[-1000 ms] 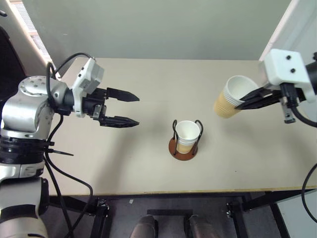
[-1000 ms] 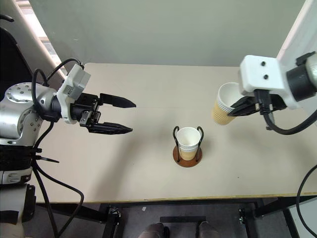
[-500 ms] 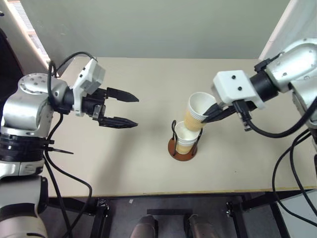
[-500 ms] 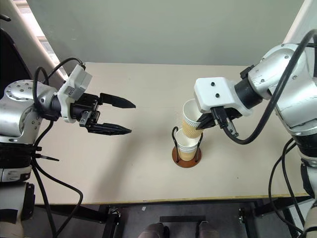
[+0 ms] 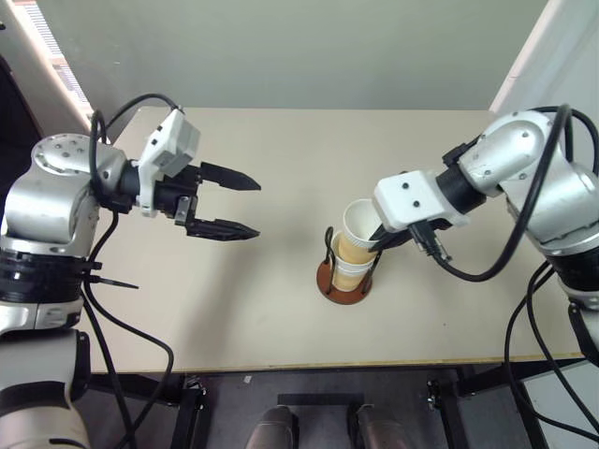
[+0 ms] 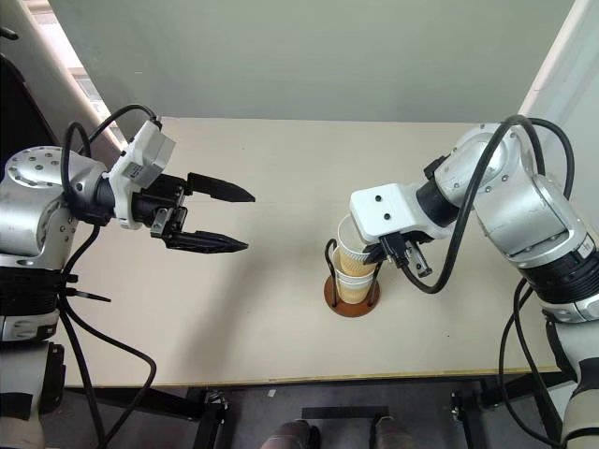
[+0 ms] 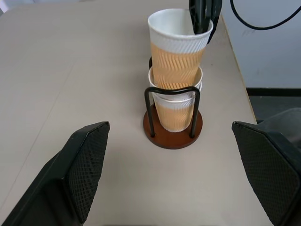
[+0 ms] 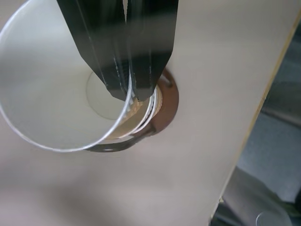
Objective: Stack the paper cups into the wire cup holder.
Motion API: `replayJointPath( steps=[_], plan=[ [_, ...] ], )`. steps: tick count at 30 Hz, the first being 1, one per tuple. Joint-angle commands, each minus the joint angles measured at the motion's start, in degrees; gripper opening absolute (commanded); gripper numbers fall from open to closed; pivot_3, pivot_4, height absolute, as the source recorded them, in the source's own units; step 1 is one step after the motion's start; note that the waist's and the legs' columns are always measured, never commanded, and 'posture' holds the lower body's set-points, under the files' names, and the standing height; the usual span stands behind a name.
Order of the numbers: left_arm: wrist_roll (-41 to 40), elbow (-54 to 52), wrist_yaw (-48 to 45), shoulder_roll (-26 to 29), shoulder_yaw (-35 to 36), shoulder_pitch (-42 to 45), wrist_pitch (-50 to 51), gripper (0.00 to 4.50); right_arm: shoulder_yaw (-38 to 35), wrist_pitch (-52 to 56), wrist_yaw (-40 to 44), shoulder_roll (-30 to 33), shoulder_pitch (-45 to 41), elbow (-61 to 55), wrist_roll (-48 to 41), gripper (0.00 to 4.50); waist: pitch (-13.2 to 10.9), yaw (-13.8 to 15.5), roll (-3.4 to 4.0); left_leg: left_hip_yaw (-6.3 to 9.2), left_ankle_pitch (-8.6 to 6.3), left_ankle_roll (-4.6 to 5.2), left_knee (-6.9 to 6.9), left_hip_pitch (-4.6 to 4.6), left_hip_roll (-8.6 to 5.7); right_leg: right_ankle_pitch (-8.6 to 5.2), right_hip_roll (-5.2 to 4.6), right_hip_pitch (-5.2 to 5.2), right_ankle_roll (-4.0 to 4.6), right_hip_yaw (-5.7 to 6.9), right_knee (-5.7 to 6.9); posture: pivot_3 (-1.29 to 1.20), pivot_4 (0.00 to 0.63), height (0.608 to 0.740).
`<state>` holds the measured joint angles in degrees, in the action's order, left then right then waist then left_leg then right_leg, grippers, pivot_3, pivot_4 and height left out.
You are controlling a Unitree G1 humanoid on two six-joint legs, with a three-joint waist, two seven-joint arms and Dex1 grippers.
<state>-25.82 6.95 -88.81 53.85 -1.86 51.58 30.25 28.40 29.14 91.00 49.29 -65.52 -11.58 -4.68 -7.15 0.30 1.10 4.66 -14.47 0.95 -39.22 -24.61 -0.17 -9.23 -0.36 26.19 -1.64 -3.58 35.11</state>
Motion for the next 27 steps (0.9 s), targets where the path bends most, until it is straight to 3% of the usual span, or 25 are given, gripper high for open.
replayJointPath(
  steps=[1,5,13,14,20,27],
  plan=[
    [0.31,0.20,-0.79,0.67,0.23,1.89,-0.93,4.50,0.99,-1.29,-1.47,-2.80,-1.44,1.26,2.60,0.05,0.00,-0.18,0.00,0.00,0.00,0.00,0.02,0.01,0.00,0.01,0.00,0.00,0.00,0.00,0.01,0.00,0.150,0.740],
    [0.77,0.13,-1.14,0.75,-0.41,2.18,-1.63,4.50,-0.14,1.22,-2.43,-6.28,-4.09,3.93,2.76,0.90,0.00,-0.27,0.01,0.00,0.03,-0.03,0.07,-0.01,0.02,0.03,0.00,0.09,-0.03,0.02,0.08,0.00,0.150,0.740],
    [0.79,0.75,-1.86,2.29,0.30,2.78,-1.14,4.50,-8.95,11.95,-4.66,-7.03,-8.29,4.26,-3.86,3.64,0.00,-0.25,0.00,0.01,0.08,-0.11,0.13,-0.10,0.02,-0.09,0.00,0.13,0.17,0.07,0.01,0.00,0.150,0.740],
    [0.86,1.38,-1.30,2.45,0.72,3.05,-1.19,4.50,-11.95,15.47,-4.53,-5.65,-8.58,3.67,-6.29,3.99,0.00,-0.25,0.00,0.00,0.37,-0.61,0.13,-0.12,0.01,-0.09,0.00,0.15,0.17,0.07,-0.01,0.00,0.150,0.740],
    [0.03,5.15,4.32,2.36,4.65,3.96,0.49,4.50,-25.27,28.97,-11.26,1.79,-6.31,3.30,-12.66,3.99,0.01,0.14,-0.02,0.00,0.39,-0.66,0.16,-0.30,0.01,-0.21,-0.04,0.23,0.35,0.10,-0.08,0.00,0.150,0.740],
    [-2.44,3.60,7.55,3.38,8.48,0.97,5.11,4.50,-34.17,33.16,-19.26,6.95,8.80,-2.46,-16.39,3.99,0.00,0.07,-0.05,-0.02,0.41,-0.70,0.14,-0.25,0.03,0.07,-0.02,0.25,-0.13,0.08,0.08,0.00,0.150,0.740]
  ],
)
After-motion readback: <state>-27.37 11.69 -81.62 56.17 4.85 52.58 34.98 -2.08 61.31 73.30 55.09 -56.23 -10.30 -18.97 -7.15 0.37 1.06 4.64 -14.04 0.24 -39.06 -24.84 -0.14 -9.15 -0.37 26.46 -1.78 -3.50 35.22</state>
